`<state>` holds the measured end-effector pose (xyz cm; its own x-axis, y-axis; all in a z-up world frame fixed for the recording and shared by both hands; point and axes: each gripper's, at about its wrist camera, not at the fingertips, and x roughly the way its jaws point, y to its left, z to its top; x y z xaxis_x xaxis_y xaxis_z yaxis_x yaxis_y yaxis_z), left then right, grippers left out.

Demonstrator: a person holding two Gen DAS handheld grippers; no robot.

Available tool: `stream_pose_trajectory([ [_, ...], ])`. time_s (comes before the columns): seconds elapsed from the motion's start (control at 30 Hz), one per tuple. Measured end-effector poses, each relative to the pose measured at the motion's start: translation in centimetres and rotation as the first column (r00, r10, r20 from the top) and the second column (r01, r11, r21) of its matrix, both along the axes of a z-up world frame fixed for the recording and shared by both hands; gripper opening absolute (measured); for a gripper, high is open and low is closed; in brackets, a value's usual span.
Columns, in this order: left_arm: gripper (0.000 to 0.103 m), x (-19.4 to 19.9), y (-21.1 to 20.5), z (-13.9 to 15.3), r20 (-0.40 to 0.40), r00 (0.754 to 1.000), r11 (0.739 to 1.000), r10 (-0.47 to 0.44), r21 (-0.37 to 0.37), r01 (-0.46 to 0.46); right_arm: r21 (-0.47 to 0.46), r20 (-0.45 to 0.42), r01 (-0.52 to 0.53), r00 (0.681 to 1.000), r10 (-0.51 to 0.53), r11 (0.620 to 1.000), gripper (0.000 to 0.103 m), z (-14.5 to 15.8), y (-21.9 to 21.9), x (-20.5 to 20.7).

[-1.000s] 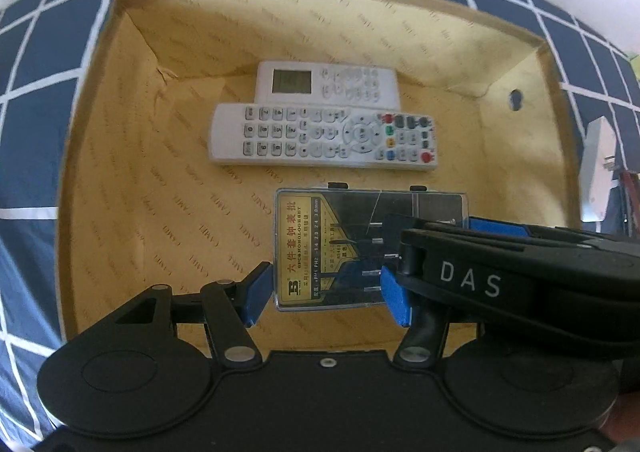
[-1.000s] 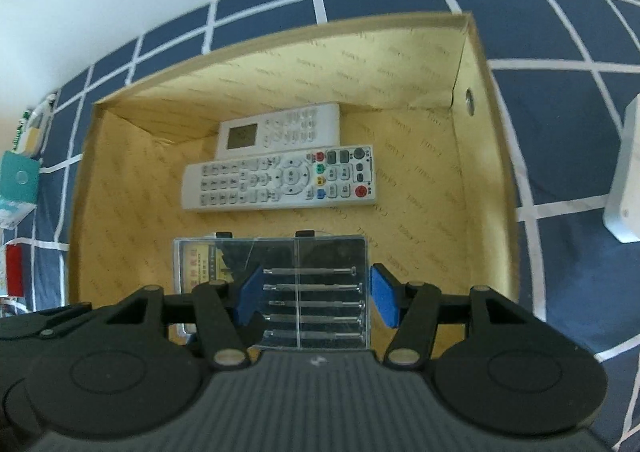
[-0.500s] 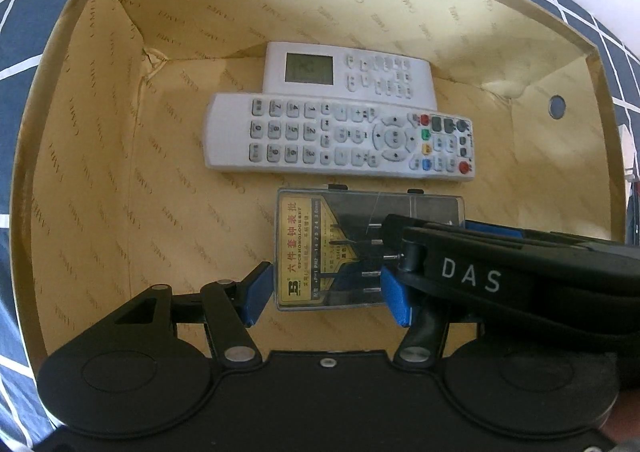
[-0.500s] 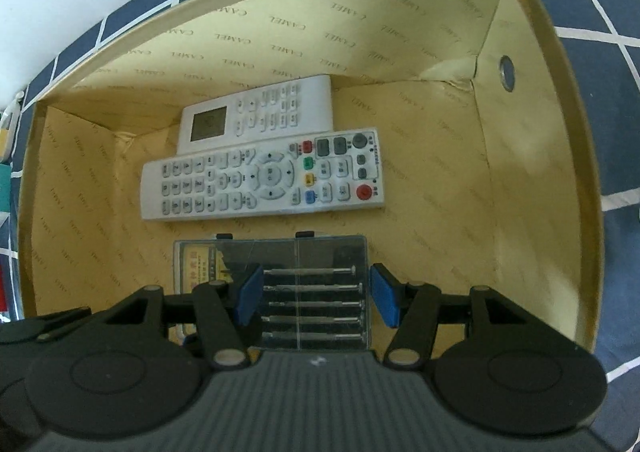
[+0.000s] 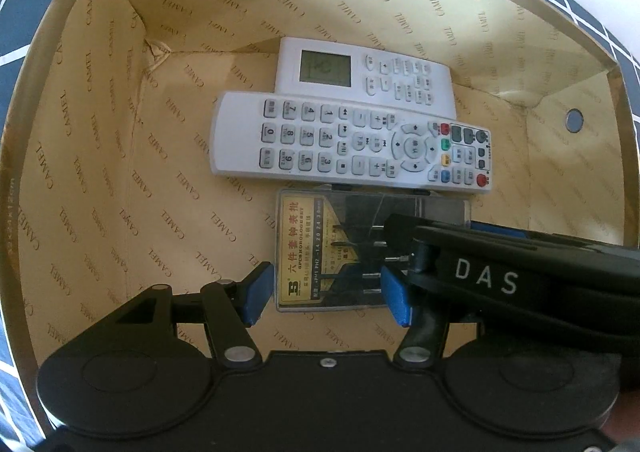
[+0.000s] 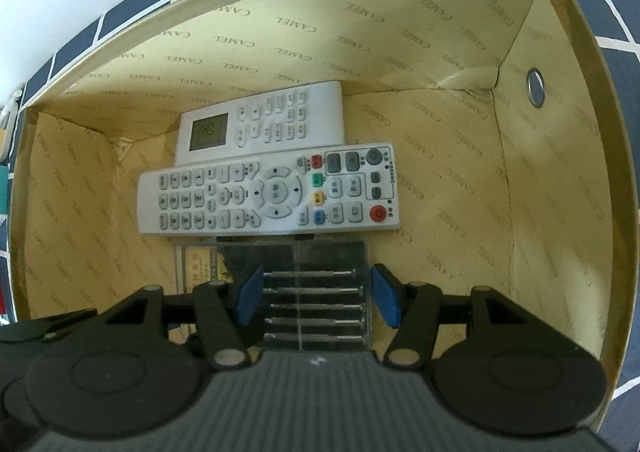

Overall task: Organize objects
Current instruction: 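Lower the case into the box beside the remotes and open the right tool, then lift the right tool out of the box and turn toward the small white remote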

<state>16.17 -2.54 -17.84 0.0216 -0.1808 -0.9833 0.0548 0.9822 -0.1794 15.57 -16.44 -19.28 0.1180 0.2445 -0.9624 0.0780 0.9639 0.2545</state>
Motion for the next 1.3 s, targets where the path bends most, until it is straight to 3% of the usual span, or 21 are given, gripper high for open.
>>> stream_pose_trajectory([
  [0.3,0.062,-0.7,0.4,1.4,0.018,1.0,1.0,0.025,0.013,-0.026,0.004,0.013,0.0,1.0,0.0,1.0,0.06,0.4,-0.3,-0.2],
  [0.57,0.067,-2.5,0.2,5.2,0.082,0.996,0.999,0.043,0.022,-0.045,0.023,0.075,-0.013,0.997,0.011,1.0,0.062,4.0,-0.9,-1.6],
  [0.73,0.068,-4.2,-1.0,7.8,0.135,0.99,0.998,0.043,0.028,-0.047,0.037,0.123,-0.015,0.992,0.011,0.999,0.069,7.1,-1.4,-3.0],
  [0.83,0.082,-5.6,-1.7,9.4,0.169,0.985,0.998,0.042,0.036,-0.049,0.047,0.154,-0.019,0.988,0.012,0.999,0.076,9.0,-2.3,-4.2],
  [1.03,0.089,-8.3,-2.7,12.5,0.226,0.973,0.998,0.037,0.047,-0.049,0.046,0.207,-0.048,0.978,0.037,0.998,0.091,12.3,-4.2,-6.7],
  [1.13,0.097,-9.7,-3.4,13.8,0.258,0.966,0.998,0.036,0.046,-0.049,0.048,0.236,-0.049,0.971,0.036,0.998,0.097,13.8,-5.3,-8.1],
  [1.3,0.103,-11.8,-4.6,15.8,0.291,0.956,0.998,0.039,0.033,-0.051,0.047,0.279,-0.025,0.96,0.011,0.999,0.103,16.2,-7.7,-10.6],
])
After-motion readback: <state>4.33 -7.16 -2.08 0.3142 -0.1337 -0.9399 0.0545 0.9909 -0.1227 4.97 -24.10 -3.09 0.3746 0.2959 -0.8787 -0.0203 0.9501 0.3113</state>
